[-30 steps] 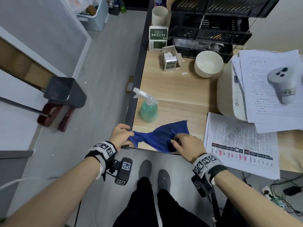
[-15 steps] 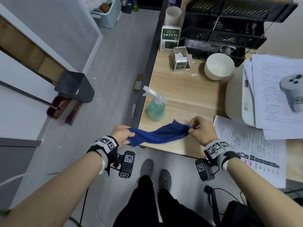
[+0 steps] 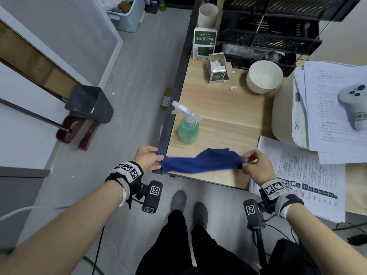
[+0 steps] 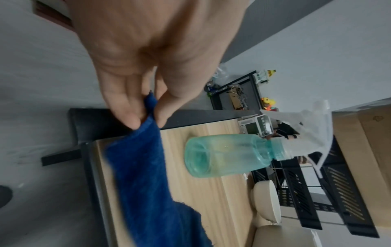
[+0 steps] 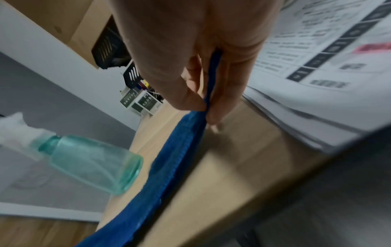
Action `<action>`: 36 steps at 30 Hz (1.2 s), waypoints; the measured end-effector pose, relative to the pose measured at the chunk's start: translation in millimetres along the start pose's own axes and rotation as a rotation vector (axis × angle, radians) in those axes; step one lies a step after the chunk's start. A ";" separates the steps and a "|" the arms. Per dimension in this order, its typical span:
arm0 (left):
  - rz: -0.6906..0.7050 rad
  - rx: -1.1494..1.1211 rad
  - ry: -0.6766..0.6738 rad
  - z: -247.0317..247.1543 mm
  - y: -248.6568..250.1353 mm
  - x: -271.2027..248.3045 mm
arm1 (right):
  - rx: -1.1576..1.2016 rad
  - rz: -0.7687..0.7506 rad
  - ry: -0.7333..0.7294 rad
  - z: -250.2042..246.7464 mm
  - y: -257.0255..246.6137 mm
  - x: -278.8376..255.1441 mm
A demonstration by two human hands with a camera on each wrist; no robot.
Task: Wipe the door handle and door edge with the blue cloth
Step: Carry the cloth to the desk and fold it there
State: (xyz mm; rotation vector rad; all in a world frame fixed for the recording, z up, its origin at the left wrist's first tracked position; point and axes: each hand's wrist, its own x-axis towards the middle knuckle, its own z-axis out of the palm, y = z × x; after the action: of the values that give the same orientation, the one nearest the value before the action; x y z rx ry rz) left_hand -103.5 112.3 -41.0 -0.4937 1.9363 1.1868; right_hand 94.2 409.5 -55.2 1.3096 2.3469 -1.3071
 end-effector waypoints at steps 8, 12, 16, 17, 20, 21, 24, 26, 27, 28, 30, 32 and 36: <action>-0.036 0.147 0.132 9.6 -27.5 10.1 | -0.377 -0.470 -0.031 28.2 -3.5 -19.8; -0.066 0.090 0.071 8.3 -30.8 7.2 | -0.413 -0.566 -0.235 59.9 -21.7 -12.2; -0.102 0.087 -0.001 4.7 -32.4 2.9 | -0.504 -0.472 -0.247 74.7 -42.8 8.7; -0.112 0.105 -0.019 3.7 -32.7 2.1 | -0.542 -0.476 -0.246 74.7 -49.1 13.4; -0.139 0.214 -0.091 0.7 -32.9 0.6 | -0.595 -0.597 -0.194 68.9 -58.6 24.8; -0.148 0.247 -0.118 0.2 -33.1 0.2 | -0.529 -0.623 -0.185 65.2 -58.9 27.3; -0.182 0.297 -0.180 -2.4 -35.0 1.2 | -0.248 -0.572 -0.231 50.5 -57.2 29.5; -0.197 0.313 -0.206 -3.4 -35.1 2.1 | -0.158 -0.533 -0.248 42.2 -54.3 29.5; -0.194 0.298 -0.213 -3.8 -35.0 1.7 | -0.127 -0.522 -0.245 38.8 -52.7 30.0; -0.189 0.269 -0.215 -4.1 -34.3 1.6 | -0.116 -0.512 -0.237 36.3 -51.7 31.5; -0.178 0.193 -0.204 -5.0 -31.7 0.7 | -0.164 -0.498 -0.205 33.1 -50.1 35.7; -0.165 0.131 -0.183 -6.0 -27.7 1.2 | -0.280 -0.484 -0.161 34.0 -49.7 41.3; -0.177 0.057 -0.177 -5.5 -17.7 2.4 | -0.399 -0.482 -0.069 40.7 -53.5 50.5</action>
State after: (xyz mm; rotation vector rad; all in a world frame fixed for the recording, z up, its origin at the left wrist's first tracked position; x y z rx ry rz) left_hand -95.5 99.1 -51.6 -0.5014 1.7335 1.0240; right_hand 12.8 397.5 -72.2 0.5973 2.7826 -0.8780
